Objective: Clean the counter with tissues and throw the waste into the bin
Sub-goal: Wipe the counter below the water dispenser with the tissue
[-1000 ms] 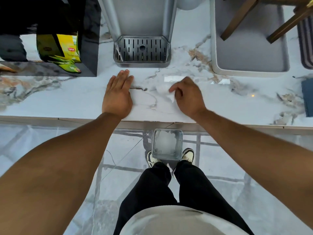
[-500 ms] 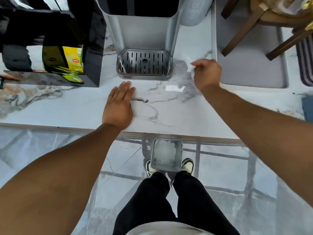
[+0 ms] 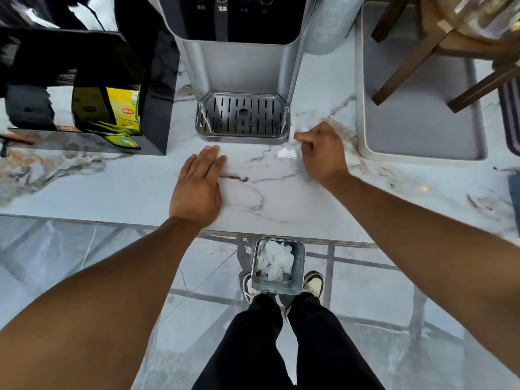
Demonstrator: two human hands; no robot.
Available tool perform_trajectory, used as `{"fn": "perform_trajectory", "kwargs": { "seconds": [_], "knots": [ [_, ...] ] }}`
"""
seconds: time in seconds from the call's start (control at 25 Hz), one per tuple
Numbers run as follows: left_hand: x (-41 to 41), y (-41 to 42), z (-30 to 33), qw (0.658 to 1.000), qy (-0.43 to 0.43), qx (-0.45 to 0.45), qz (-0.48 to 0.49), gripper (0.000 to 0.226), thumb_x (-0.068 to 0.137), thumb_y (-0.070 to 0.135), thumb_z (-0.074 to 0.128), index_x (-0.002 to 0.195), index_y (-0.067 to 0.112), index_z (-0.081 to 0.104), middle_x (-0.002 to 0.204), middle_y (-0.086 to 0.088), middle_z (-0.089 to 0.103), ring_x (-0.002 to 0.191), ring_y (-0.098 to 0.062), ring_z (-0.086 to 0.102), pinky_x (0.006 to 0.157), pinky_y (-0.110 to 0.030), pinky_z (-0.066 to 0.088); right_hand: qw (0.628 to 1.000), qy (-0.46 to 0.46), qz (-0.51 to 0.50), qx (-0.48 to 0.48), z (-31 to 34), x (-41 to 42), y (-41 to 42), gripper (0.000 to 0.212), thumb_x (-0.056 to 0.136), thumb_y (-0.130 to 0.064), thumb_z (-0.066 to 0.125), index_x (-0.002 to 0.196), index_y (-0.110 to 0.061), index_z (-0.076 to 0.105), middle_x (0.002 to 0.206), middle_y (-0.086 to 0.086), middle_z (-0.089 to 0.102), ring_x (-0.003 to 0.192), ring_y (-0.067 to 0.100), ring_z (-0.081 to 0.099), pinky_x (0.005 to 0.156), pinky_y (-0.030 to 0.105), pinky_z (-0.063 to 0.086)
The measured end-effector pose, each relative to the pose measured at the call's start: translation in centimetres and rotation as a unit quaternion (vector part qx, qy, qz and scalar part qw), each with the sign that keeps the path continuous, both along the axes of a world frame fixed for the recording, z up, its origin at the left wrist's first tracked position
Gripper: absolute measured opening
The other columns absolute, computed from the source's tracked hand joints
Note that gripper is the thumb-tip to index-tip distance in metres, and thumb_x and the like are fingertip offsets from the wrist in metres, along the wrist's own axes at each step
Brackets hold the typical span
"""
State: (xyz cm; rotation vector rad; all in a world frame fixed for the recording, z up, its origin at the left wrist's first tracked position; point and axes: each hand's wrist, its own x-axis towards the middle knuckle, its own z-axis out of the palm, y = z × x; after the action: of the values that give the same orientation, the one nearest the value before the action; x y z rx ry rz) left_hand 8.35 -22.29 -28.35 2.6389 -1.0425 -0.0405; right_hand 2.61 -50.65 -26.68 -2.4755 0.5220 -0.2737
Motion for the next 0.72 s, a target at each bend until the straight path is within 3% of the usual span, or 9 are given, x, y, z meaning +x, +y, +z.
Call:
{"fn": "perform_trajectory", "kwargs": {
  "seconds": [0.08, 0.16, 0.32, 0.4, 0.48, 0.56, 0.72],
  "knots": [
    [0.0, 0.1, -0.2, 1.000, 0.003, 0.004, -0.003, 0.055, 0.092, 0.013, 0.030, 0.144, 0.005, 0.046, 0.158, -0.014, 0.036, 0.150, -0.029, 0.028, 0.123, -0.049, 0.022, 0.998, -0.026, 0.050, 0.026, 0.1, -3.8, 1.8, 0.035, 0.086, 0.008, 0.056, 0.108, -0.011, 0.076, 0.091, 0.015, 0.059, 0.080, 0.024, 0.061, 0.082, 0.022, 0.047],
    [0.0, 0.0, -0.3, 1.000, 0.003, 0.004, -0.001, 0.055, 0.092, 0.011, 0.032, 0.145, 0.004, 0.046, 0.159, -0.015, 0.036, 0.150, -0.030, 0.028, 0.123, -0.049, 0.021, 0.992, -0.036, 0.100, 0.066, 0.3, -8.0, 4.1, 0.034, 0.084, 0.011, 0.061, 0.104, -0.011, 0.078, 0.086, 0.008, 0.057, 0.074, 0.014, 0.057, 0.077, 0.010, 0.043],
    [0.0, -0.1, -0.4, 1.000, 0.009, -0.003, 0.004, 0.054, 0.092, 0.004, 0.037, 0.145, 0.003, 0.045, 0.159, -0.016, 0.035, 0.150, -0.031, 0.027, 0.124, -0.049, 0.019, 0.965, 0.067, 0.170, 0.188, 1.5, -14.0, 7.2, 0.037, 0.082, 0.014, 0.060, 0.093, -0.014, 0.081, 0.088, 0.002, 0.061, 0.066, 0.004, 0.056, 0.064, 0.011, 0.039],
    [-0.2, -0.2, -0.4, 1.000, 0.017, -0.003, 0.006, 0.054, 0.092, 0.001, 0.041, 0.146, 0.004, 0.045, 0.159, -0.017, 0.034, 0.150, -0.032, 0.026, 0.124, -0.048, 0.018, 0.956, 0.089, 0.136, 0.245, 2.3, -14.5, 7.8, 0.038, 0.081, 0.015, 0.058, 0.088, -0.014, 0.081, 0.086, 0.003, 0.064, 0.063, 0.008, 0.058, 0.058, 0.018, 0.043],
    [-0.4, 0.1, -0.5, 1.000, 0.026, -0.004, 0.005, 0.052, 0.095, 0.005, 0.040, 0.147, 0.006, 0.044, 0.159, -0.018, 0.033, 0.150, -0.033, 0.025, 0.124, -0.048, 0.018, 0.952, 0.056, 0.065, 0.293, 3.0, -13.0, 8.2, 0.038, 0.082, 0.015, 0.054, 0.085, -0.012, 0.081, 0.085, 0.005, 0.064, 0.059, 0.017, 0.059, 0.054, 0.023, 0.046],
    [-0.8, 0.3, -0.4, 0.999, 0.032, -0.014, -0.008, 0.050, 0.100, 0.021, 0.031, 0.147, 0.010, 0.045, 0.160, -0.019, 0.031, 0.151, -0.034, 0.023, 0.124, -0.049, 0.016, 0.960, 0.017, 0.006, 0.280, 3.1, -9.9, 8.3, 0.038, 0.084, 0.010, 0.053, 0.085, -0.017, 0.079, 0.086, 0.002, 0.062, 0.057, 0.020, 0.060, 0.056, 0.024, 0.048],
    [-2.9, 1.7, 0.3, 0.998, 0.050, -0.034, -0.013, 0.052, 0.104, 0.032, 0.025, 0.151, 0.014, 0.039, 0.162, -0.014, 0.029, 0.152, -0.030, 0.021, 0.125, -0.047, 0.015, 0.983, -0.027, -0.015, 0.183, 2.2, -2.6, 10.1, 0.029, 0.088, 0.001, 0.057, 0.096, -0.017, 0.079, 0.088, -0.009, 0.057, 0.073, 0.009, 0.062, 0.082, 0.026, 0.052]
  ]
}}
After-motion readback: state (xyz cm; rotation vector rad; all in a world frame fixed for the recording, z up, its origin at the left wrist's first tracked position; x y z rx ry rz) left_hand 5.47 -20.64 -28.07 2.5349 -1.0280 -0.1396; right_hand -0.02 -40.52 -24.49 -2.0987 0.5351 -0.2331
